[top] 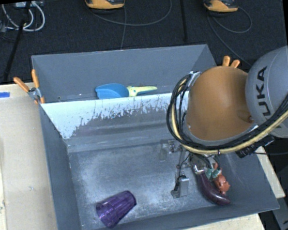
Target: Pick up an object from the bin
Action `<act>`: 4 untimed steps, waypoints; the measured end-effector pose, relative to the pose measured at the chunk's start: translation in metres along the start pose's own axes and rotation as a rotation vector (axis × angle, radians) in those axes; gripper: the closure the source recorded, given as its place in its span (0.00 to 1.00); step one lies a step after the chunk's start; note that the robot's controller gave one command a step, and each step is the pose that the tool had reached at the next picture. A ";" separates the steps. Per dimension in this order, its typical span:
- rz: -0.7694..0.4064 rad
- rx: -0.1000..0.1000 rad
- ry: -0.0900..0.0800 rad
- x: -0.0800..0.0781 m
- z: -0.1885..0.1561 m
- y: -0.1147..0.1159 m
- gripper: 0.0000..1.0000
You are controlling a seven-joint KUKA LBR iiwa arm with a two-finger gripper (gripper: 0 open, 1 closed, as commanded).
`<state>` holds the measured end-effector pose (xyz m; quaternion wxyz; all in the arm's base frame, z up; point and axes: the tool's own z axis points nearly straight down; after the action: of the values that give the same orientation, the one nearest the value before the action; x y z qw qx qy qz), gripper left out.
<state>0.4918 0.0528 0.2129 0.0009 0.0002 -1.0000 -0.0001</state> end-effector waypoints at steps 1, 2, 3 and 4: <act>-0.051 0.000 -0.005 -0.001 0.058 0.063 0.00; -0.286 0.000 -0.001 0.003 0.057 0.145 0.00; -0.245 -0.001 0.000 0.007 0.053 0.154 0.00; -0.421 0.000 -0.005 0.006 0.123 0.129 0.00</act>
Offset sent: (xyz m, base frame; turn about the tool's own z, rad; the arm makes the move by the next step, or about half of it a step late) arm -0.0041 0.1518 -0.0529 -0.2903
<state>0.4858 0.1814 0.0898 -0.0015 0.2091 -0.9779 -0.0003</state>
